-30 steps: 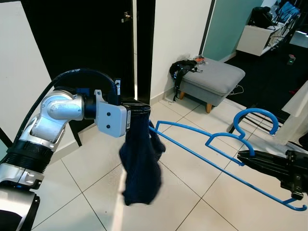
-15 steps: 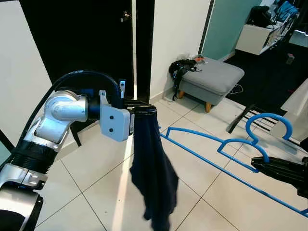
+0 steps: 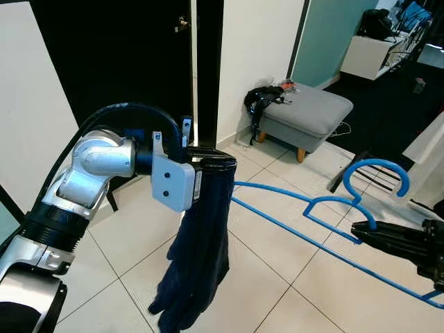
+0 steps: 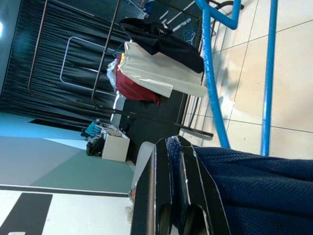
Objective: Hang hanger
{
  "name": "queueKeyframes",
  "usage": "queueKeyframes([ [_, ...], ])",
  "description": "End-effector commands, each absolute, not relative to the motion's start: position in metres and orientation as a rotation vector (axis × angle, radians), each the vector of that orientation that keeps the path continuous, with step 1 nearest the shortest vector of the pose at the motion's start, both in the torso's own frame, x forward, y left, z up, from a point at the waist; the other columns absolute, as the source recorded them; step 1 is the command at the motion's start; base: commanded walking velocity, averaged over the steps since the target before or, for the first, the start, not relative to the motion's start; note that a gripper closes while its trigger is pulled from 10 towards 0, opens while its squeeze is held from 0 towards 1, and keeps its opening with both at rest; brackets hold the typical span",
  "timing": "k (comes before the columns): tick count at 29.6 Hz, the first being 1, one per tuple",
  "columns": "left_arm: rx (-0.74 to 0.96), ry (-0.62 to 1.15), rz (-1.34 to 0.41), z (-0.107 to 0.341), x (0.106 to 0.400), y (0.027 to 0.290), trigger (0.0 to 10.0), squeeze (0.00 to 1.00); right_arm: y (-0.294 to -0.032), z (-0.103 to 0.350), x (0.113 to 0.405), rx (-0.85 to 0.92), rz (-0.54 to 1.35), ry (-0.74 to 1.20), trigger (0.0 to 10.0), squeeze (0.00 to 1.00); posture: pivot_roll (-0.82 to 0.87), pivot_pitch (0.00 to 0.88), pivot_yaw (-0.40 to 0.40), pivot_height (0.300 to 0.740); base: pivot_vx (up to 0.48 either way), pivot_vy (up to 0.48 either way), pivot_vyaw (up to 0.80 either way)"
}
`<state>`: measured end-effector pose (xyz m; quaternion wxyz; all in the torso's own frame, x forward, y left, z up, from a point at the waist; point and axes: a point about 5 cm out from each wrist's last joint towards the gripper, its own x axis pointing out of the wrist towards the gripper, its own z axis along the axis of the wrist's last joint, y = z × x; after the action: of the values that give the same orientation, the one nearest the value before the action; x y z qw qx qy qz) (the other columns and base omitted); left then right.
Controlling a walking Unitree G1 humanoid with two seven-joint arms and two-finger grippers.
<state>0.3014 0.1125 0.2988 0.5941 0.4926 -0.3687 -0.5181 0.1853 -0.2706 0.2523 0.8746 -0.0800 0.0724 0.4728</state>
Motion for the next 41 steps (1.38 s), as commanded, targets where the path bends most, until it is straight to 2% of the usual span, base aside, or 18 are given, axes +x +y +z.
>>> queueKeyframes([
  [1,1.16,-0.903,-1.22,0.307,0.297,0.107,10.0,0.0,-0.268,0.252,0.186,-0.168,1.011,0.164,10.0,0.0,-0.07,0.043,0.0,0.74,0.0,0.0,0.0],
  [16,1.224,-0.829,-1.226,0.297,0.305,0.113,10.0,0.0,-0.275,0.256,0.181,-0.195,1.012,0.204,10.0,0.0,-0.08,0.046,0.004,0.74,0.0,0.0,0.0],
  [41,1.273,-0.832,-1.23,0.295,0.307,0.115,10.0,0.0,-0.283,0.258,0.175,-0.22,1.017,0.252,10.0,0.0,-0.08,0.034,-0.002,0.74,0.0,0.0,0.0],
])
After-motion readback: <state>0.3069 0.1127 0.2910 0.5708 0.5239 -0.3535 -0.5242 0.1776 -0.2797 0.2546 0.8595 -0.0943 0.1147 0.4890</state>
